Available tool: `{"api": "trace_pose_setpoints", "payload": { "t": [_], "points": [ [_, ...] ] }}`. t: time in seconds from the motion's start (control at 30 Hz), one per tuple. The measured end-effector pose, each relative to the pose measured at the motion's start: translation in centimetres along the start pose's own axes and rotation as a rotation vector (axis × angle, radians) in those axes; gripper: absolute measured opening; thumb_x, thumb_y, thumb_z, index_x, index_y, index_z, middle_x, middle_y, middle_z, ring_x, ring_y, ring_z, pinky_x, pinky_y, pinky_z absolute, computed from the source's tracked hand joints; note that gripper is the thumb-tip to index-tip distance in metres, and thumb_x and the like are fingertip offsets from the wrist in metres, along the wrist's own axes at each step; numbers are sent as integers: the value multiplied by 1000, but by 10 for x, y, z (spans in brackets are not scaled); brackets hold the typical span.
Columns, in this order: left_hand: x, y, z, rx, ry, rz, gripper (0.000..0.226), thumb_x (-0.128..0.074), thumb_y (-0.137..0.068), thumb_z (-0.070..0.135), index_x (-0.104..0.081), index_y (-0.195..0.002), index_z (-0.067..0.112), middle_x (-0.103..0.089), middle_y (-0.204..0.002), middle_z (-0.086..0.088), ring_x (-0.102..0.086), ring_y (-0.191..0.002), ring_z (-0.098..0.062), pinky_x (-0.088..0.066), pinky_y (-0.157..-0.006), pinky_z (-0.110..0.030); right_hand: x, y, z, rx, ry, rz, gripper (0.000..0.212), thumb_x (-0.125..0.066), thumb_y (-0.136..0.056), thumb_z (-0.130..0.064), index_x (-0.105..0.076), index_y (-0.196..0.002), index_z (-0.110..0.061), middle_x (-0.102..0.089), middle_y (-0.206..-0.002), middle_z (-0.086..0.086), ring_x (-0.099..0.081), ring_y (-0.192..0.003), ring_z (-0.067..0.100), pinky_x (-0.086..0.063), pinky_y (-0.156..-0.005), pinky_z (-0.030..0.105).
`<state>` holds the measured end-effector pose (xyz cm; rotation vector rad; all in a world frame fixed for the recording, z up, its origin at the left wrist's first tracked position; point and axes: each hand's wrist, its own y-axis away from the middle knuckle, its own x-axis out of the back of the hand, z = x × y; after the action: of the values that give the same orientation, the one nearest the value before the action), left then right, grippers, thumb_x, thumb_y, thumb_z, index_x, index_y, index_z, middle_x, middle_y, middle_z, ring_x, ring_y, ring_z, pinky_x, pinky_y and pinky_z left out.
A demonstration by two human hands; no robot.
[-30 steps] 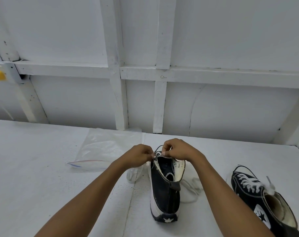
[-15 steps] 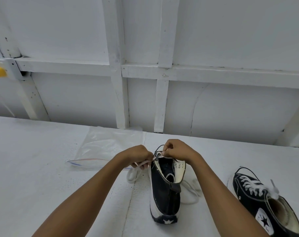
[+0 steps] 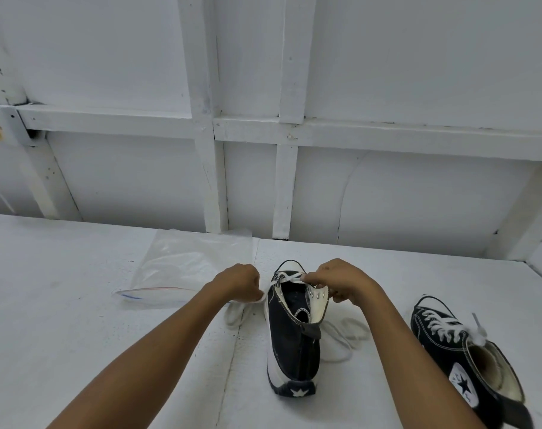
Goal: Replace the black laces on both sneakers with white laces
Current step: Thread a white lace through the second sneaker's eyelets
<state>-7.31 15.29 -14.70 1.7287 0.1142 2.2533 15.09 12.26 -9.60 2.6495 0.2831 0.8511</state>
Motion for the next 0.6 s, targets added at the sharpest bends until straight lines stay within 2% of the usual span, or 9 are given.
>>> {"api": "trace_pose_setpoints", "payload": {
  "t": [0.1, 0.2, 0.27, 0.33, 0.37, 0.43, 0.53, 0.6],
  "points": [
    [-2, 1, -1, -33, -4, -60, 19, -57, -84, 16, -72, -91, 8, -71, -97, -8, -58, -83, -20, -46, -68, -28, 2, 6, 2, -8, -40, -31, 33, -74, -84, -27, -54, -61, -13, -54, -61, 2, -47, -51, 14, -30, -47, 22],
    [3, 6, 2, -54, 35, -80, 13, -56, -88, 15, -63, -78, 11, -61, -82, -1, -52, -80, -18, -38, -63, -25, 2, 10, 4, -9, -56, -28, 32, -73, -85, -29, -55, -64, -13, -58, -66, 3, -51, -57, 16, -32, -49, 22],
    [12, 8, 3, -45, 257, 14, 16, -59, -88, 23, -63, -79, 10, -63, -86, -7, -53, -81, -17, -39, -68, -27, 1, 12, 4, -11, -58, -31, 31, -71, -87, -29, -55, -66, -14, -58, -67, 3, -51, -58, 15, -32, -50, 22],
    [25, 11, 5, -17, 618, 161, 31, -56, -79, 29, -66, -80, 0, -69, -91, -19, -57, -78, -19, -42, -72, -31, 0, 14, 3, -12, -63, -37, 29, -70, -88, -29, -56, -67, -14, -58, -68, 3, -51, -58, 15, -33, -50, 22],
    [32, 13, 5, -11, 766, 201, 33, -54, -79, 28, -66, -82, -2, -71, -92, -19, -62, -80, -21, -46, -75, -34, 0, 14, 3, -12, -64, -37, 29, -70, -88, -29, -56, -67, -14, -57, -68, 3, -51, -57, 15, -33, -50, 22],
    [44, 18, 7, -28, 975, 205, 23, -51, -88, 18, -63, -85, -1, -74, -88, -17, -70, -83, -25, -54, -80, -39, 0, 15, 2, -12, -61, -35, 30, -69, -88, -28, -55, -66, -14, -56, -67, 3, -50, -56, 14, -33, -50, 22],
    [58, 23, 10, -53, 1073, 232, 17, -53, -94, 14, -59, -83, 3, -67, -72, -16, -67, -63, -25, -59, -67, -37, -1, 15, 0, -11, -58, -31, 31, -70, -88, -28, -55, -65, -14, -56, -67, 3, -50, -55, 14, -33, -50, 22],
    [61, 22, 10, -42, 1070, 295, 18, -59, -94, 16, -58, -81, 4, -61, -68, -11, -59, -53, -21, -55, -57, -31, -1, 16, 0, -8, -59, -29, 31, -70, -88, -28, -55, -65, -13, -57, -68, 3, -50, -55, 14, -33, -50, 22]
  ]
}}
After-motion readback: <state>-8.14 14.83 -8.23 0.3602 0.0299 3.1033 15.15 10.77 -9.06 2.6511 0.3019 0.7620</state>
